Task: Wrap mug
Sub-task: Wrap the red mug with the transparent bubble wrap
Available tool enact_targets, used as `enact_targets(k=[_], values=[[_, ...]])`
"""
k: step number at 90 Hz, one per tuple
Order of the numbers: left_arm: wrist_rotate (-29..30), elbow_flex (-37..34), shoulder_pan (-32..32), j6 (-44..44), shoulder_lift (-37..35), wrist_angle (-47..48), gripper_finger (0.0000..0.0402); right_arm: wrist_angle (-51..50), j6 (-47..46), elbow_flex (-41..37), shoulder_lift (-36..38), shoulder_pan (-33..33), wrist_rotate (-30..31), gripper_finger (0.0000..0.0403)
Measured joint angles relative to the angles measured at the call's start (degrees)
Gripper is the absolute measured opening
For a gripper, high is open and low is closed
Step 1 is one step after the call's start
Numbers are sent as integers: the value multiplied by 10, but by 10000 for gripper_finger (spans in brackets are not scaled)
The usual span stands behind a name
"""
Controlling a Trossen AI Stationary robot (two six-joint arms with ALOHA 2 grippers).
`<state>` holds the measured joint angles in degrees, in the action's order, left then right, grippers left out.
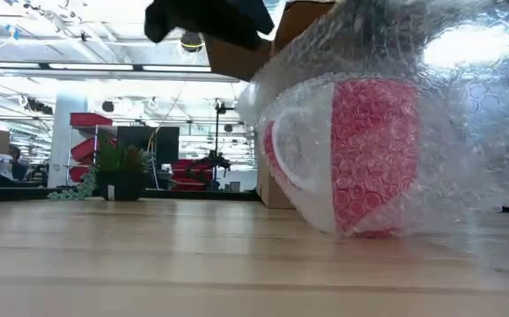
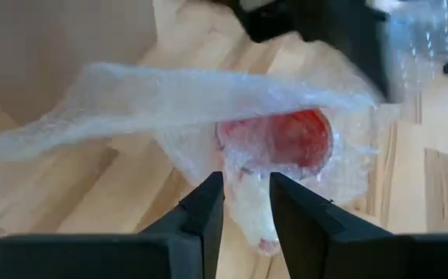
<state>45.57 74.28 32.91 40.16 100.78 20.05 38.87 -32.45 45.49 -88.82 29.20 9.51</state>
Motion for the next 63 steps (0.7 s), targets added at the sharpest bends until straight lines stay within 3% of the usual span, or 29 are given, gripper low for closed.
enact_targets(k=[13,29,36,46,54,63], values=[[21,0,9,-4,-1,3,86,-6,21,27,3,21,-53,235],[23,-4,9,0,-1,11,86,-149,24,72,36,48,-33,231],[23,-4,9,1,-1,15,86,-251,16,98,48,66,13,226],[23,-4,9,9,-1,24,86,-453,-39,147,67,101,138,217],[23,-4,9,11,-1,29,86,-643,-152,184,73,128,229,209],[22,-4,9,12,-1,31,86,-833,-327,202,72,153,279,203]])
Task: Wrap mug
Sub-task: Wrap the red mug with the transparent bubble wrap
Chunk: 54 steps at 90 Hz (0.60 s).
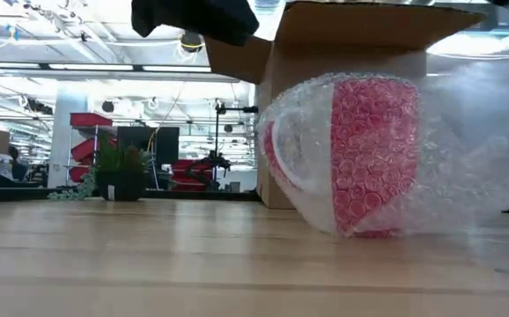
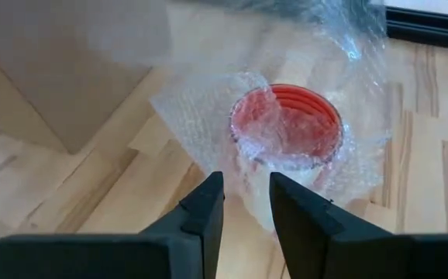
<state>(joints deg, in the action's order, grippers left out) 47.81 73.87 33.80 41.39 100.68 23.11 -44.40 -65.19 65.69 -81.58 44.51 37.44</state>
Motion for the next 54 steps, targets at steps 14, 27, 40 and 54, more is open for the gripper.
enact_targets(k=[14,27,40,54], values=[[0,0,0,3,0,0,86,-213,-288,-40,-18,19,-8,191],[-6,0,0,4,0,0,86,-239,-406,-132,-28,16,-101,194],[-10,0,0,4,0,0,86,-158,-424,-214,-28,4,-155,221],[-10,0,0,4,0,2,86,-80,-439,-278,-28,-17,-182,255]])
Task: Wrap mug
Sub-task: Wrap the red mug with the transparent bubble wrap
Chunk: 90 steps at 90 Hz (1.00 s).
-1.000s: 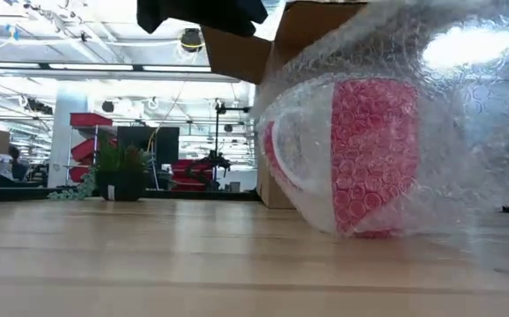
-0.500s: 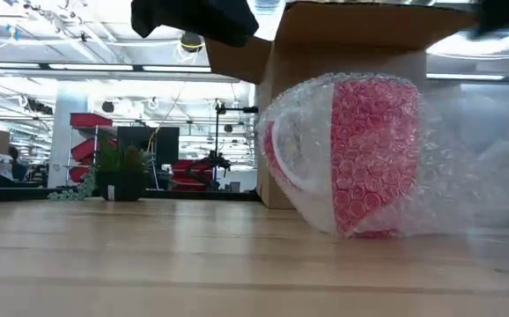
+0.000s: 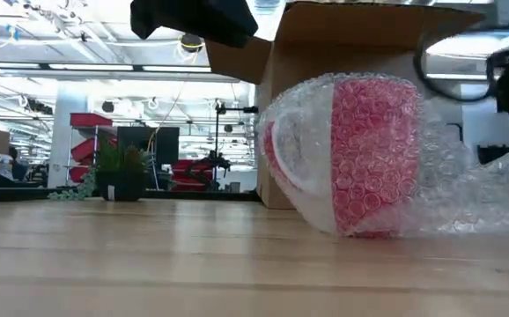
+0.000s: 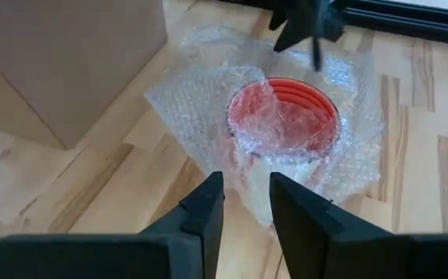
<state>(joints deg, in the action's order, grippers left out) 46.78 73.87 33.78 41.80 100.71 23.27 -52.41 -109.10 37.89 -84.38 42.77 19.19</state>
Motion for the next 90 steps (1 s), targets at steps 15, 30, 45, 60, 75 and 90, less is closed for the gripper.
enact_targets(k=[15,30,45,60,75,90], values=[[-2,0,0,0,0,0,86,84,-6,-50,5,-16,-7,253],[-4,0,0,0,0,0,86,164,65,-49,14,-17,6,206],[-5,0,0,0,0,0,86,184,109,-29,39,-17,11,113],[-13,0,-3,1,1,0,86,204,180,3,65,-17,87,17],[-54,0,-18,15,14,7,86,342,350,40,75,-21,164,14],[-61,0,-30,24,26,14,86,581,562,46,59,-42,170,13]])
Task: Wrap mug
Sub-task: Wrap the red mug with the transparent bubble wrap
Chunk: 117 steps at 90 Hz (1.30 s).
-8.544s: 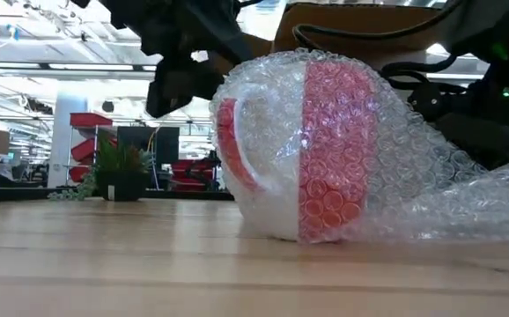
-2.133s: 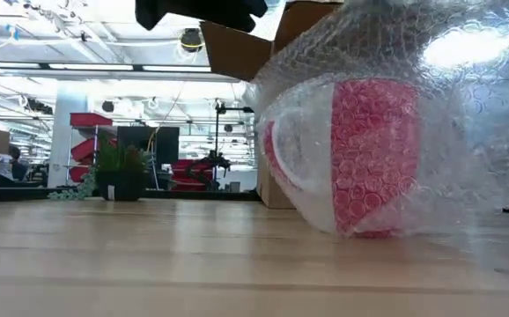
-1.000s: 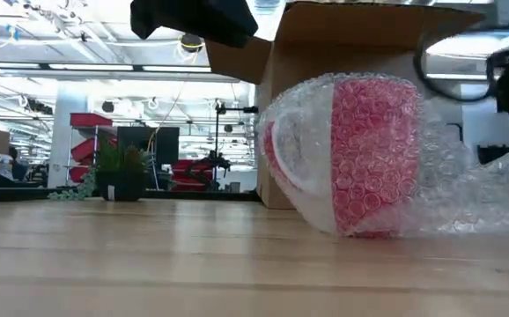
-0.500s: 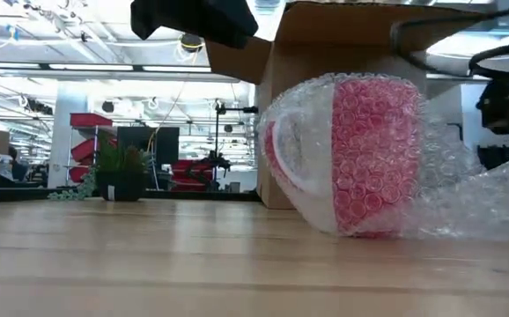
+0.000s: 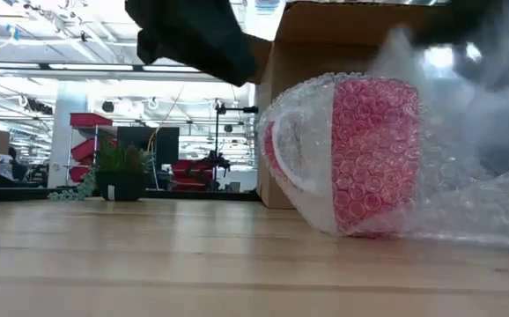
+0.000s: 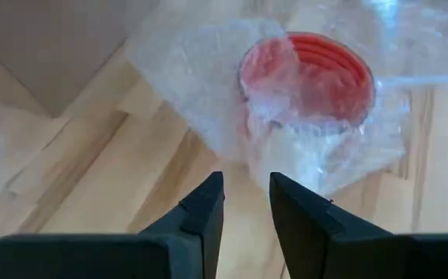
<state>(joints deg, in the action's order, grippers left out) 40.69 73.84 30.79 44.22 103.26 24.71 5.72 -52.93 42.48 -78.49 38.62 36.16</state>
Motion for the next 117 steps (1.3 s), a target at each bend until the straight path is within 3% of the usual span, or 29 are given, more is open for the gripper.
enact_targets(k=[13,46,72,92,99,117], values=[[-19,0,-7,0,18,-3,86,119,89,0,-34,-22,-2,9],[-27,0,-28,-25,65,-28,86,202,93,0,-136,-99,-60,22],[-31,40,-9,-67,56,-19,86,239,92,0,-149,-122,-121,137],[-46,92,36,-214,54,-29,86,304,115,0,-149,-120,-129,232],[-19,100,52,-234,54,-28,86,305,114,0,-148,-121,-149,247],[123,116,67,-245,54,-29,86,306,110,0,-149,-120,-193,248]])
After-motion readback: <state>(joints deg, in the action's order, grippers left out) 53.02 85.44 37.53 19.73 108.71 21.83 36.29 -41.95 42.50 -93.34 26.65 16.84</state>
